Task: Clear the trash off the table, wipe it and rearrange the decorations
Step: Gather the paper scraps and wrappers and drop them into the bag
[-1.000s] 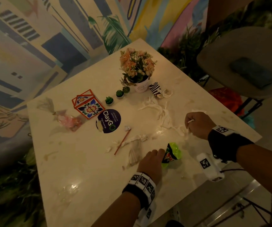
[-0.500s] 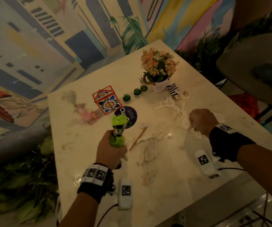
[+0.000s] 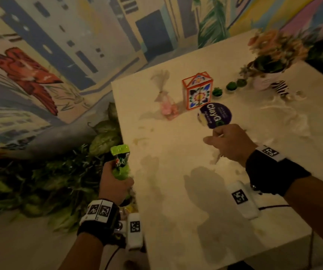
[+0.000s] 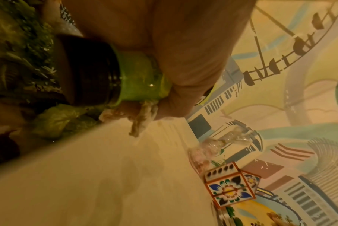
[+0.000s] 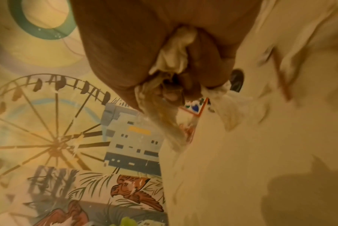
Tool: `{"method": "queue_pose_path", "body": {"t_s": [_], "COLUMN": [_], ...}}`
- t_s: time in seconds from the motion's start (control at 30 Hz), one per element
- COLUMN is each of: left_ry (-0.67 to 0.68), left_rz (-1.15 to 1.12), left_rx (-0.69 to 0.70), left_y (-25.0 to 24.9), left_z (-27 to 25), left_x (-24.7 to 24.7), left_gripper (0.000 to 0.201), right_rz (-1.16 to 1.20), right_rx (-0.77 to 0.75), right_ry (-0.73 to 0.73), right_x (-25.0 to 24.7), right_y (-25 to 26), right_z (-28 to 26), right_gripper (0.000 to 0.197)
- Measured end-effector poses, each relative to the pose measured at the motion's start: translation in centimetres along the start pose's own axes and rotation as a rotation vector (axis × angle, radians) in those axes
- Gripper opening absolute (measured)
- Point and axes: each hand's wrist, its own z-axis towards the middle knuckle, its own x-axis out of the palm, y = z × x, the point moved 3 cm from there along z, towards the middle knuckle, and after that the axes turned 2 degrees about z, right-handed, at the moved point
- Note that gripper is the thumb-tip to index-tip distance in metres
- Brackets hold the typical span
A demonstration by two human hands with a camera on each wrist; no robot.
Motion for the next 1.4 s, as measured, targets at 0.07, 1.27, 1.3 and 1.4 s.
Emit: {"method": "queue_pose_path", "body": {"t_s": [0.07,1.27,1.3,1.4], "left_ry": [0.022,0.245,0.228,0.237], "left_rz": [-0.026,0.295,0.348,0.47], "left_rx": [-0.01,-0.365,-0.371,-0.45], "left_y": [4.2,51.6,52.2,53.3], "left_z": [1.7,13.8,14.0,14.2], "left_x": [-3.7,1.9,2.5,4.5], "left_gripper": [0.067,0.1,0.098,0.087], "right_rz": [-0.004,-0.162,-0.175,-0.21], "right_rx": [-0.024,0.532,0.517,0.458], "right_ry": [0.001,0.27,0.286,0.326], "right_x": [5.5,55.6,56.3,58.5], "right_y": [2.1,-20.0,-21.1,-23.5], "right_z": [-1.0,7.3,8.0,10.0], "right_gripper": [0.04,0.014,0.008,0.032]}}
